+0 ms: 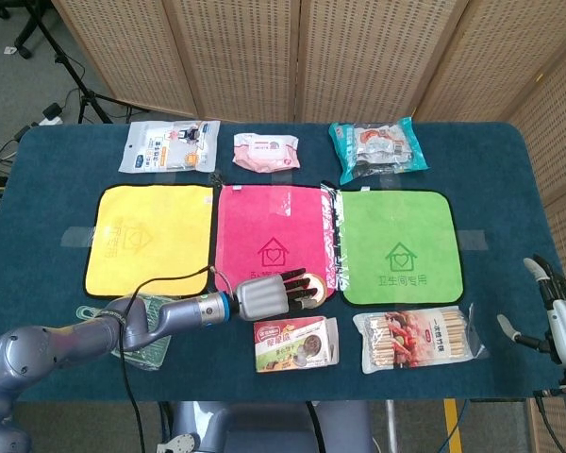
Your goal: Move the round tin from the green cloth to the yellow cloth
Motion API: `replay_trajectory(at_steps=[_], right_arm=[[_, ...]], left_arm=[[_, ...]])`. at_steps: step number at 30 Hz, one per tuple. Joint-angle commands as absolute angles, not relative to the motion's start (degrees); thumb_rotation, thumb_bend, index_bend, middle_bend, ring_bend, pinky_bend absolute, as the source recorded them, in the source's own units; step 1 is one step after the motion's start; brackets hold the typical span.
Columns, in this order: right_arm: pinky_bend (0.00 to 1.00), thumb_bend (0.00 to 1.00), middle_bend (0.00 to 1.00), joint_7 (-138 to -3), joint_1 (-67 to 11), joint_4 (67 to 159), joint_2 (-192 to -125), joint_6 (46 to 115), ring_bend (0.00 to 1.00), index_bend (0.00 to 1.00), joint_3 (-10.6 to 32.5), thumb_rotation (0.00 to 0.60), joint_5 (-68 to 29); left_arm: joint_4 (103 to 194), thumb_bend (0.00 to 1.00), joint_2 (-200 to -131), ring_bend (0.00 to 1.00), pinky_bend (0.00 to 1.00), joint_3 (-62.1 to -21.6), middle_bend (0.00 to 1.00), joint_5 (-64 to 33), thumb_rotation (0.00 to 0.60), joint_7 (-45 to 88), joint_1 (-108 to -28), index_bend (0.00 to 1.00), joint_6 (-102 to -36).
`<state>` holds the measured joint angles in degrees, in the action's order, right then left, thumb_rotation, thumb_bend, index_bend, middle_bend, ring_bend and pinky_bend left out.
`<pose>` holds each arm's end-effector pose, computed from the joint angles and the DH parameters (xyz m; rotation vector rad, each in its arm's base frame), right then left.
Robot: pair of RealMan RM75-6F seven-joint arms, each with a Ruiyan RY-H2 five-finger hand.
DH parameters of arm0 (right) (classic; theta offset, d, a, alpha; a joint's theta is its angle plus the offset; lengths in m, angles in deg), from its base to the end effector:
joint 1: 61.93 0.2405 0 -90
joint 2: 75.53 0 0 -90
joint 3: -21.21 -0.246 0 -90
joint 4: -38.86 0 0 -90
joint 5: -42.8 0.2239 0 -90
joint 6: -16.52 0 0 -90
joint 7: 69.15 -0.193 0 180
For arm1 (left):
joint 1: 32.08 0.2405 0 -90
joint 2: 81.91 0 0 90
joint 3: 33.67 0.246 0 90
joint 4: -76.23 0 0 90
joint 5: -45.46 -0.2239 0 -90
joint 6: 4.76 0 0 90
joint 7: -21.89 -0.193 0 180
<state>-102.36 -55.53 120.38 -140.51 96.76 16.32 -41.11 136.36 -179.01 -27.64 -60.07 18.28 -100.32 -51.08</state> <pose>-0.3485 -0.2502 0.1571 1.1851 -1.2372 1.1873 -0.0362 0.3585 -0.1459 -2.6598 0.1788 -0.7851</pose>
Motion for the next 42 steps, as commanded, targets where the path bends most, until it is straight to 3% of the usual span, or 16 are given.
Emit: replay_trajectory(at_steps=[1,26,42], right_arm=[[0.02,0.34,0.0,-102.3,-55.5,120.4,-140.5,96.7,0.0,0.01,16.3,0.6,-41.1],[0.02,0.34,0.0,-101.0,-55.5,121.1,-140.8,96.9,0.0,0.01,16.4,0.6,-41.7],[0.02,0.34,0.0,-99.6,-55.4,121.8,-141.0,96.9,0.0,0.01,16.6,0.6,-42.1]], left_arm=[[136.2,1.0,-179.0,0.0,0.0,-27.6,0.0,-59.4,0.6,17.5,-100.1,0.0,-50.5],[136.7,1.0,-173.3,0.0,0.0,-24.7,0.0,-55.6,0.6,14.0,-94.9,0.0,-50.0],[139.0,1.0,-165.4,0.0,0.0,-22.4,0.0,-54.4,0.6,12.3,-90.1,0.0,-52.2]])
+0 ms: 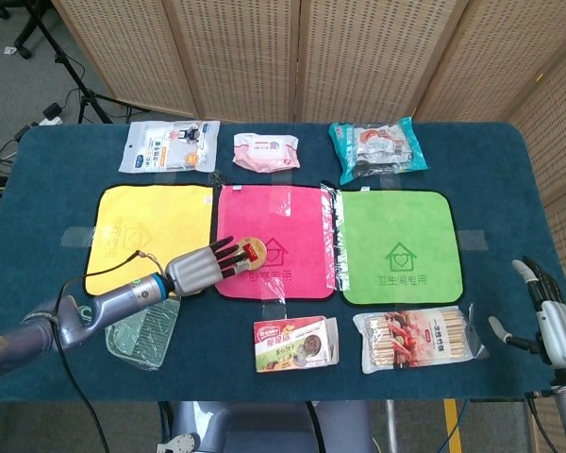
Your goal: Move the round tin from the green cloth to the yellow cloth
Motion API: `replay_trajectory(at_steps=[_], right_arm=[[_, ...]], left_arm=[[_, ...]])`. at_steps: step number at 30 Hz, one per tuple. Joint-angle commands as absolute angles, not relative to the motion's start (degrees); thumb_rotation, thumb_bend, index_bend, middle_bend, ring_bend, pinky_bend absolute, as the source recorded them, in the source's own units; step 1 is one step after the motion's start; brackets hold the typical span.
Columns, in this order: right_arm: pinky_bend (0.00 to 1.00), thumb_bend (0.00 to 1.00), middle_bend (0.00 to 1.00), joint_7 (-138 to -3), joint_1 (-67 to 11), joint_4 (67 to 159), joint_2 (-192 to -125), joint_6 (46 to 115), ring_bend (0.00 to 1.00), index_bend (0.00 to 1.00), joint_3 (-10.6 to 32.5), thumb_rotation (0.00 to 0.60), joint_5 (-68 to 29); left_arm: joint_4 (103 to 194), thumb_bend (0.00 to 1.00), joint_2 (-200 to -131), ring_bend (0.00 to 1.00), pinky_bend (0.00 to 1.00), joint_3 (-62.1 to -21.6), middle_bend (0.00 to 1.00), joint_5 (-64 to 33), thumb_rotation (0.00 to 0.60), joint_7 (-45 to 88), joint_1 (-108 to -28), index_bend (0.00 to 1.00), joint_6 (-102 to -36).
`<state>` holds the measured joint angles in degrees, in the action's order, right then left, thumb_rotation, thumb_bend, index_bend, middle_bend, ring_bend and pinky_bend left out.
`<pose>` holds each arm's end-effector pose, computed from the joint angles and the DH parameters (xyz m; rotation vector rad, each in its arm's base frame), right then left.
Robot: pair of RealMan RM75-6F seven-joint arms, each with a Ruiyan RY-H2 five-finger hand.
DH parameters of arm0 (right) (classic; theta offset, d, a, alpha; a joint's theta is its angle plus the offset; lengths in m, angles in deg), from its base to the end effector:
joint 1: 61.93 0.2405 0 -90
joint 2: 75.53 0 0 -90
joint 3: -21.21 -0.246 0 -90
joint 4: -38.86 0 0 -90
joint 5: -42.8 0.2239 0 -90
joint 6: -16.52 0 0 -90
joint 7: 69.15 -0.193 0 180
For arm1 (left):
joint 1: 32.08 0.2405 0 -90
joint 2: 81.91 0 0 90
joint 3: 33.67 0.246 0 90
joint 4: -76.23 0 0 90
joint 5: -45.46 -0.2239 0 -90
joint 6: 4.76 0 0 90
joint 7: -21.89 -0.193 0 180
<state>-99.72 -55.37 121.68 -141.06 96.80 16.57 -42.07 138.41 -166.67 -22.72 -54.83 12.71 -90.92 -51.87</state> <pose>-0.3400 -0.2497 0.1477 1.2192 -1.2290 1.1793 -0.1531 0.3976 -0.0690 -2.5064 0.0701 -0.4849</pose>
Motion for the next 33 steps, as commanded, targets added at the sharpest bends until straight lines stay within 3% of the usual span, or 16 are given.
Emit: replay_trajectory(at_steps=[1,14,25,33], right_arm=[[0.02,0.34,0.0,-99.6,-55.4,121.8,-141.0,96.9,0.0,0.01,16.6,0.6,-42.2],[0.02,0.34,0.0,-99.3,-55.5,122.4,-140.9,97.2,0.0,0.01,16.8,0.6,-42.6],[0.02,0.34,0.0,-98.8,-55.4,122.4,-141.1,97.1,0.0,0.01,16.8,0.6,-42.4],[0.02,0.34,0.0,-99.1,-55.5,122.3,-141.0,97.2,0.0,0.01,16.8,0.6,-42.5]], left_arm=[[139.4,1.0,-164.6,0.0,0.0,-22.1,0.0,-54.3,0.6,12.1,-89.6,0.0,-52.3],[138.7,1.0,-159.3,0.0,0.0,-20.4,0.0,-52.8,0.6,11.7,-84.3,0.0,-54.0],[136.0,1.0,-158.6,0.0,0.0,-24.6,0.0,-51.0,0.6,17.8,-81.8,0.0,-61.0],[136.6,1.0,-159.4,0.0,0.0,-25.8,0.0,-53.0,0.6,17.7,-83.0,0.0,-61.6]])
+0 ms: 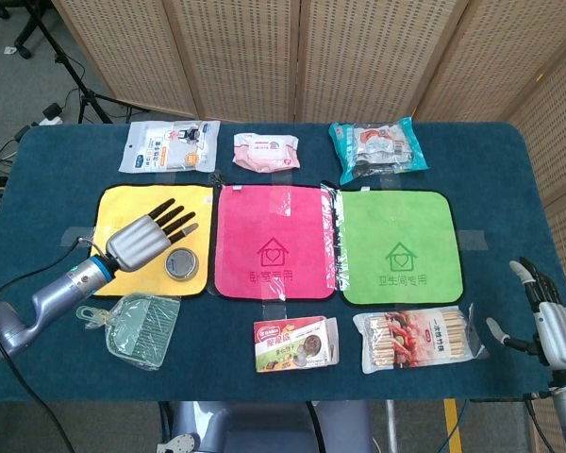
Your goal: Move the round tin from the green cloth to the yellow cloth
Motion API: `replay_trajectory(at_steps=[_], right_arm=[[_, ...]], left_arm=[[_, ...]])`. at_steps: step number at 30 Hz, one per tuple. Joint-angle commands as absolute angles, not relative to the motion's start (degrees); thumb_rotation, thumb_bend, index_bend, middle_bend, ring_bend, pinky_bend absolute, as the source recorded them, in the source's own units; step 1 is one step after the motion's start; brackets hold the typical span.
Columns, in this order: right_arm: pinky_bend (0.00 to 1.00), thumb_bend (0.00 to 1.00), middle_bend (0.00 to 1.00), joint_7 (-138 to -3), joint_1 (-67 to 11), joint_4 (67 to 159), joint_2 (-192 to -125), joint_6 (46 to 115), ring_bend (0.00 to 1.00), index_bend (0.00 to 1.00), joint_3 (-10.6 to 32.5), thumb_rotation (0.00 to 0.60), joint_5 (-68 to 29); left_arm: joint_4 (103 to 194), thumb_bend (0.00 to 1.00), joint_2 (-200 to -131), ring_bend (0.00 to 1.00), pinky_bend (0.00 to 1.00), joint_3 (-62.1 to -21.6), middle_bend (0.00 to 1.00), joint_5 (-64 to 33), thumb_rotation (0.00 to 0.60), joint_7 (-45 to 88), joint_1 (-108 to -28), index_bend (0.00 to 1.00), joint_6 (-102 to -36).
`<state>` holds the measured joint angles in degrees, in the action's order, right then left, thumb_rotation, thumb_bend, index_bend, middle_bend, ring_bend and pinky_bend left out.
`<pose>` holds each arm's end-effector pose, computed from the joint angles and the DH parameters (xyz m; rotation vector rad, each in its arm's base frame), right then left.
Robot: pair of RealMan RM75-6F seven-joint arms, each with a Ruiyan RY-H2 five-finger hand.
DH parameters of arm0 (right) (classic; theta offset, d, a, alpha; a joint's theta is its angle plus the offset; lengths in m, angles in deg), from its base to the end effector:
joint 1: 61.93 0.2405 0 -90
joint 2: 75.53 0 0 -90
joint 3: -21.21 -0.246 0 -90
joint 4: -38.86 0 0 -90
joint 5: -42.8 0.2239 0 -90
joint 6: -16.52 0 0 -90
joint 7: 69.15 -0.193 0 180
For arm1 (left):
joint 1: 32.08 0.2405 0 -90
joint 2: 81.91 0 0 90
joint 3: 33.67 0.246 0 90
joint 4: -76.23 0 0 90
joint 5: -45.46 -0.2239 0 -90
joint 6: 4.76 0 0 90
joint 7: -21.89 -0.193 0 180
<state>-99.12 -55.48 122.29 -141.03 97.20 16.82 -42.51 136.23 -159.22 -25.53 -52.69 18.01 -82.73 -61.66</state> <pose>-0.3368 -0.2479 0.1459 1.2282 -1.2265 1.1816 -0.1958 0.4224 0.0178 -2.2658 -0.0906 -0.5836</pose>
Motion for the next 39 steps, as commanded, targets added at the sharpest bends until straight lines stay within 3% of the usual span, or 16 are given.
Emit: replay_trajectory(at_steps=[1,9,11,13,15,18,21,27,34,39], right_arm=[[0.02,0.34,0.0,-99.2,-55.5,122.3,-141.0,97.2,0.0,0.01,16.8,0.6,-42.5],[0.02,0.34,0.0,-99.6,-55.5,122.2,-140.8,97.3,0.0,0.01,16.9,0.6,-42.7],[0.02,0.34,0.0,-99.5,-55.6,122.3,-140.8,97.4,0.0,0.01,16.9,0.6,-42.8],[0.02,0.34,0.0,-99.5,-55.6,122.3,-140.8,97.4,0.0,0.01,17.0,0.6,-42.9],[0.02,0.34,0.0,-99.4,-55.5,122.4,-140.8,97.4,0.0,0.01,17.1,0.6,-43.0],[0.02,0.34,0.0,-99.2,-55.6,122.6,-140.8,97.6,0.0,0.01,17.1,0.6,-43.1],[0.02,0.34,0.0,-99.1,-55.8,122.8,-140.6,98.0,0.0,0.01,17.1,0.6,-43.2],[0.02,0.34,0.0,-98.0,-56.1,123.1,-140.5,99.1,0.0,0.01,17.2,0.6,-43.8],[0.02,0.34,0.0,-93.6,-56.8,123.3,-140.7,100.9,0.0,0.01,17.1,0.6,-44.1],[0.02,0.34,0.0,-92.3,-57.1,123.7,-140.7,101.7,0.0,0.01,17.1,0.6,-44.4]], left_arm=[[136.8,1.0,-159.6,0.0,0.0,-25.9,0.0,-53.1,0.6,17.5,-83.1,0.0,-61.6],[139.4,0.97,-162.0,0.0,0.0,-28.8,0.0,-50.6,0.6,17.9,-81.9,0.0,-63.0],[139.8,0.81,-163.2,0.0,0.0,-30.2,0.0,-49.0,0.6,18.2,-80.5,0.0,-64.8],[140.4,0.59,-164.8,0.0,0.0,-31.4,0.0,-47.6,0.6,18.7,-78.9,0.0,-67.2],[141.2,0.46,-166.3,0.0,0.0,-32.7,0.0,-46.5,0.6,19.0,-77.1,0.0,-70.4],[142.7,0.31,-168.1,0.0,0.0,-33.7,0.0,-45.4,0.6,19.9,-74.3,0.0,-74.6],[144.4,0.24,-168.7,0.0,0.0,-33.7,0.0,-45.0,0.6,20.2,-71.9,0.0,-77.1],[150.0,0.19,-167.4,0.0,0.0,-32.5,0.0,-43.2,0.6,19.1,-67.2,0.0,-79.8],[165.9,0.18,-159.7,0.0,0.0,-30.1,0.0,-36.5,0.6,14.4,-58.8,0.0,-82.2],[169.5,0.18,-157.6,0.0,0.0,-29.9,0.0,-35.9,0.6,12.8,-55.0,0.0,-86.0]])
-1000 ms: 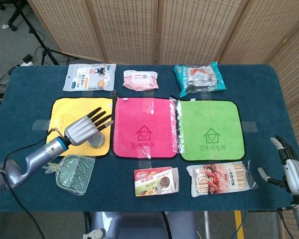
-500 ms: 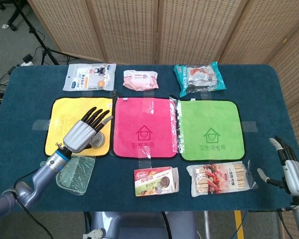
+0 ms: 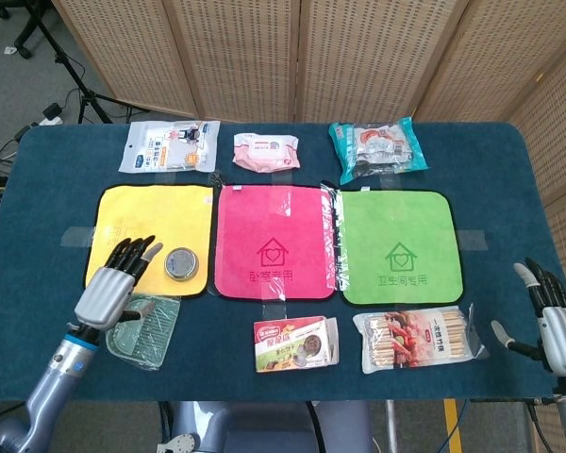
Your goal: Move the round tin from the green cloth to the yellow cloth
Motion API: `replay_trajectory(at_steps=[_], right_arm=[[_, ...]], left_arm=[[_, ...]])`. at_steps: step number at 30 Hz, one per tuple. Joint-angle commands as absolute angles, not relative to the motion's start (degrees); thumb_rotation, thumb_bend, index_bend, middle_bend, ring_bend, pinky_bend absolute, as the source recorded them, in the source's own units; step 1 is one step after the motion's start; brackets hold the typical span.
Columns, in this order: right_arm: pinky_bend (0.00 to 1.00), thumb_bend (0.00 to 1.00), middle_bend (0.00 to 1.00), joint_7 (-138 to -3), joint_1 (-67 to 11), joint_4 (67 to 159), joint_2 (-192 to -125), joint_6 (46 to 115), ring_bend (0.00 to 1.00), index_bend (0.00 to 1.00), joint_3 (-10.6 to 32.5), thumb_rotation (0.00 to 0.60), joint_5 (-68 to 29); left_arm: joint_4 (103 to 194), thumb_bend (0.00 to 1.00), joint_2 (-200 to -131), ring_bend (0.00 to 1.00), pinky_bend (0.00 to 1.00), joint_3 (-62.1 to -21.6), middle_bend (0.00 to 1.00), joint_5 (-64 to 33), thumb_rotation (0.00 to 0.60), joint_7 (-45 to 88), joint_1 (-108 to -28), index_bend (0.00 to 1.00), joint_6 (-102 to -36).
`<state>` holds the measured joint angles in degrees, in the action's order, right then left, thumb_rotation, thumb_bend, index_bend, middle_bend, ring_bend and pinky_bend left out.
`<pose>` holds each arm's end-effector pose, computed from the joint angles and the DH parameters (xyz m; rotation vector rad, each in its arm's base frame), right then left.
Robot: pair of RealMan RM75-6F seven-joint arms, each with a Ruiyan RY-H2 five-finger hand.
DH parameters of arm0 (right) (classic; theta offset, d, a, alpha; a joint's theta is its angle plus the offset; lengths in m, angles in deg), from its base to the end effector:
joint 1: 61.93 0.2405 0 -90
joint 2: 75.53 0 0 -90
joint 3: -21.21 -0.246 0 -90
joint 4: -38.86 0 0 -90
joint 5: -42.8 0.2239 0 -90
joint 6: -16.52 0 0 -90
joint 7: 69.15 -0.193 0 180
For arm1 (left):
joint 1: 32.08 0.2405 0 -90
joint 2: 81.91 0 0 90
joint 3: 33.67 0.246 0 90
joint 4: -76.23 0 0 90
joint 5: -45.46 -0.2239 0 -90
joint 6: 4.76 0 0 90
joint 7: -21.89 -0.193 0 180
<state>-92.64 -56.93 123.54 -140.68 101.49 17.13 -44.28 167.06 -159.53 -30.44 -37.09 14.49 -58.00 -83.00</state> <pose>-0.3272 -0.2379 0.1535 1.2690 -1.1016 1.1543 -0.2118 0.2944 0.0303 -1.7146 -0.8916 -1.0444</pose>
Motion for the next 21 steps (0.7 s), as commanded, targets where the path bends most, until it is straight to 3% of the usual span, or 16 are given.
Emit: replay_trajectory(at_steps=[1,11,21], right_arm=[[0.02,0.34,0.0,-91.6,-57.1,123.8,-140.6,102.0,0.0,0.01,17.2,0.6,-44.5],[0.02,0.34,0.0,-87.8,-57.8,125.0,-140.3,103.2,0.0,0.01,17.3,0.6,-44.8],[0.02,0.34,0.0,-82.1,-58.4,125.6,-140.1,104.4,0.0,0.01,17.2,0.6,-44.6]], left_arm=[[170.2,0.18,-157.4,0.0,0.0,-29.7,0.0,-35.8,0.6,12.5,-53.6,0.0,-87.6],[172.3,0.18,-156.1,0.0,0.0,-28.5,0.0,-36.1,0.6,10.0,-48.7,0.0,-90.5],[167.8,0.18,-156.7,0.0,0.0,-28.7,0.0,-34.4,0.6,13.9,-45.7,0.0,-88.9]])
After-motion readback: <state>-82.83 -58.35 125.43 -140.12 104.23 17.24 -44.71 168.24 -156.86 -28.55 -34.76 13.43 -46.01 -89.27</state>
